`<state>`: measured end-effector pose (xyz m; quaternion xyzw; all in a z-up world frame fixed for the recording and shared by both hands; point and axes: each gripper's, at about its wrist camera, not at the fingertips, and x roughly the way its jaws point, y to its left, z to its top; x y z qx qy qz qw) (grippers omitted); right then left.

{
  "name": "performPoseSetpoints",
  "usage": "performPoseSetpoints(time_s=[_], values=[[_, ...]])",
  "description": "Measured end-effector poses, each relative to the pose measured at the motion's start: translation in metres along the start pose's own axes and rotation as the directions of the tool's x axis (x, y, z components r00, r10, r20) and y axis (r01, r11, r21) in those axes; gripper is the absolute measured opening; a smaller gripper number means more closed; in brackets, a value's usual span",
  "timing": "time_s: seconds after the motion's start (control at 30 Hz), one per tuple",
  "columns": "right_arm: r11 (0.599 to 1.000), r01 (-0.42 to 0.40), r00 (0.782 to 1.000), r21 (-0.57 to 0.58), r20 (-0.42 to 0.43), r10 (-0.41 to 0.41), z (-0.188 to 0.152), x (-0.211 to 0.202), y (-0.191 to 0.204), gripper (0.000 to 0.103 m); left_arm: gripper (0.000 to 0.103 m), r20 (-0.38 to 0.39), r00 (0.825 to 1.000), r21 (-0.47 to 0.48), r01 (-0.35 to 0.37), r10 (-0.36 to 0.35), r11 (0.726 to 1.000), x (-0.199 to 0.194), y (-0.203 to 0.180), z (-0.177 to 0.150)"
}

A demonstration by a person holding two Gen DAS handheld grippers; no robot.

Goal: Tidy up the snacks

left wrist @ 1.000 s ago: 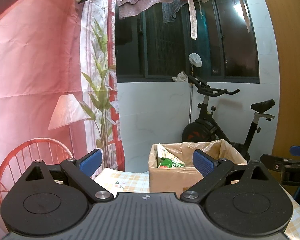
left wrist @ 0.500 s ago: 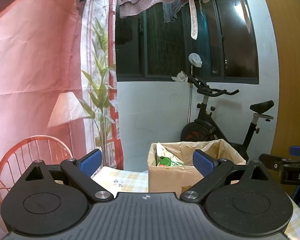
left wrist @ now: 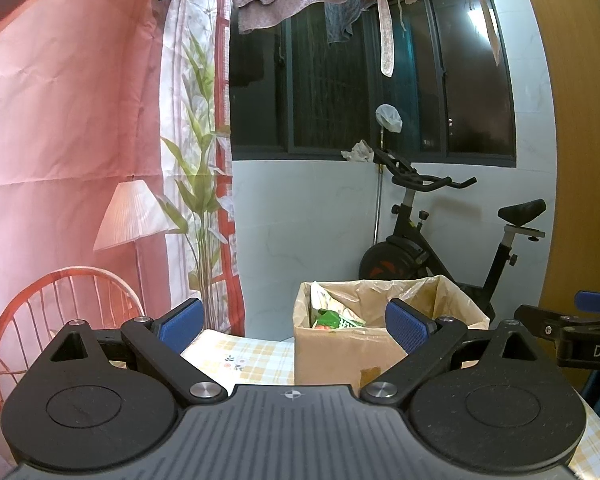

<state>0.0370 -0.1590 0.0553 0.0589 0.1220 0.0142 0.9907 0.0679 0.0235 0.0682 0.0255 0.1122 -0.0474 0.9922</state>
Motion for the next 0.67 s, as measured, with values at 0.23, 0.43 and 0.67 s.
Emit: performPoseSetpoints(time_s=[0.23, 0.43, 0.67], values=[[1.000, 0.001, 1.000, 0.000, 0.000, -0.001, -0.0002, -0.0002, 0.0000, 0.103, 0.098, -0.005, 1.000, -0.005, 0.004, -0.004, 1.000, -0.0006, 0.0006, -0.0038], [1.000, 0.002, 1.000, 0.000, 0.000, -0.002, -0.0003, -0.0002, 0.0002, 0.103, 0.098, -0.005, 1.000, -0.005, 0.006, -0.006, 1.000, 0.0005, 0.0015, -0.0031], [1.000, 0.002, 1.000, 0.000, 0.000, -0.002, -0.0003, -0.0004, -0.0002, 0.103, 0.098, -0.010, 1.000, -0.013, 0.011, -0.011, 1.000, 0.0021, 0.0033, -0.0045]])
